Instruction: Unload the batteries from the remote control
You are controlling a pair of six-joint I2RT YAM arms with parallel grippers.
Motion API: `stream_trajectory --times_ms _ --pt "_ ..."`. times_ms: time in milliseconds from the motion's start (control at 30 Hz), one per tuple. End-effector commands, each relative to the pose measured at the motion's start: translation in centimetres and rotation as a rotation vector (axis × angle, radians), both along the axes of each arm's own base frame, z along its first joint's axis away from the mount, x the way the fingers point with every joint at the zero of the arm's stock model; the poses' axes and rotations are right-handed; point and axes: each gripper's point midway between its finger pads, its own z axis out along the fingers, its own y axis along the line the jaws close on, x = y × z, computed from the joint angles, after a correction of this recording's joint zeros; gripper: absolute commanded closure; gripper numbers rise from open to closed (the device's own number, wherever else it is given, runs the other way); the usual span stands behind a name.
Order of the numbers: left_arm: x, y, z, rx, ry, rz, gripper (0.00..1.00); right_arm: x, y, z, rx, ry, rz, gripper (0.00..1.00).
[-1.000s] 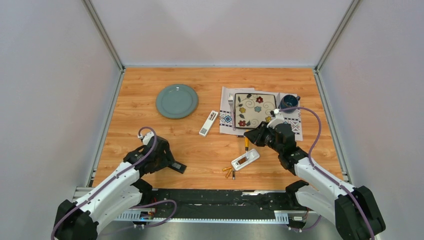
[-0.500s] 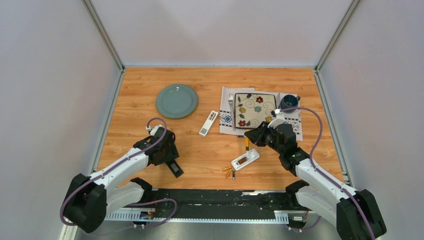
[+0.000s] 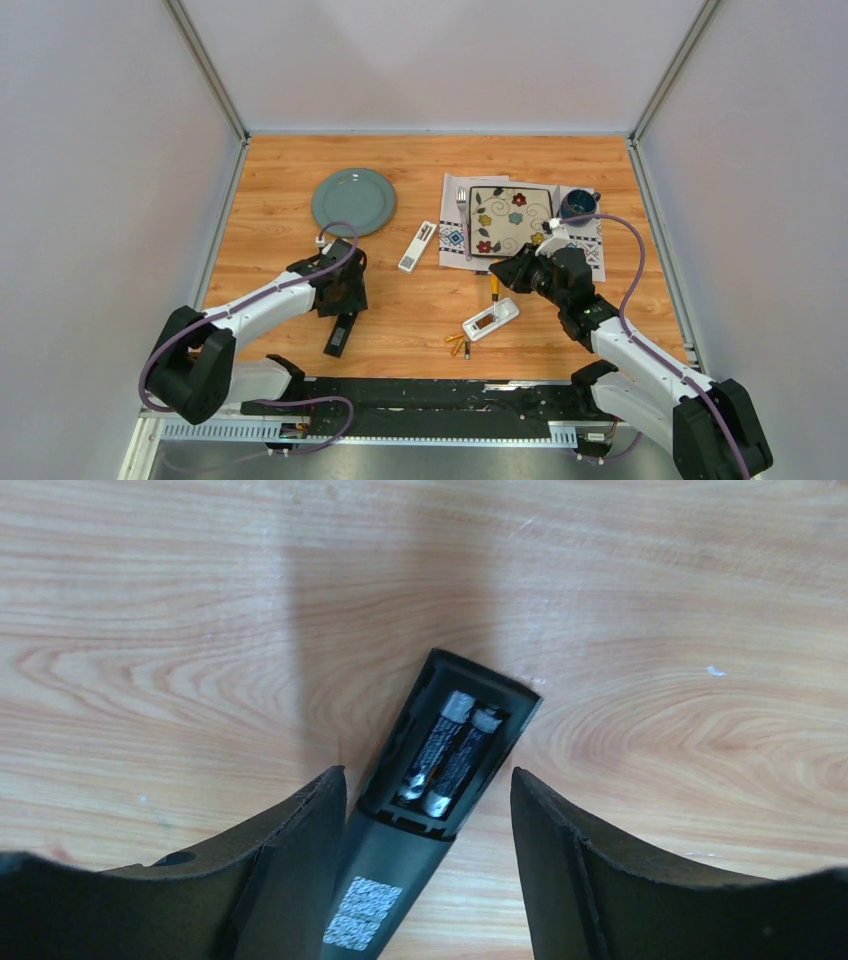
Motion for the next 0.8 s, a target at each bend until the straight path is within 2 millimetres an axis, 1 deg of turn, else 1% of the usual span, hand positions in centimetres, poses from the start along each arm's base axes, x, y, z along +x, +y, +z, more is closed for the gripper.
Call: stream_trajectory --times_ms 0,133,200,333,533,667,767 --pt "-0.9 1.8 0.9 0.114 0.002 -0.042 0.32 0.5 -0.3 0.5 -0.005 -0.038 -0.013 1.0" --pt "-1.8 2.8 1.4 0.158 -0.006 -0.051 0.32 0.5 -0.1 0.4 0.001 -0.031 -0.005 1.0" --pt "-2.3 2.7 1.6 0.148 -0.009 -0.056 0.31 0.6 0.0 0.8 0.0 -0.035 -0.004 1.0" --pt "-2.9 2.6 1.4 0.131 -0.017 -0.061 0.32 0.6 -0.2 1.1 -0.011 -0.046 -0.002 1.0" --pt "-3.8 2.9 1.2 0.148 0.004 -0.075 0.32 0.8 -0.1 1.0 -0.007 -0.044 -0.004 1.0" --pt "-4.4 3.0 1.1 0.166 0.018 -0.083 0.32 0.7 0.1 0.4 -0.007 -0.024 0.002 1.0" --pt "-4.8 2.9 0.9 0.18 0.017 -0.091 0.32 0.8 0.1 0.6 -0.008 -0.028 0.003 1.0"
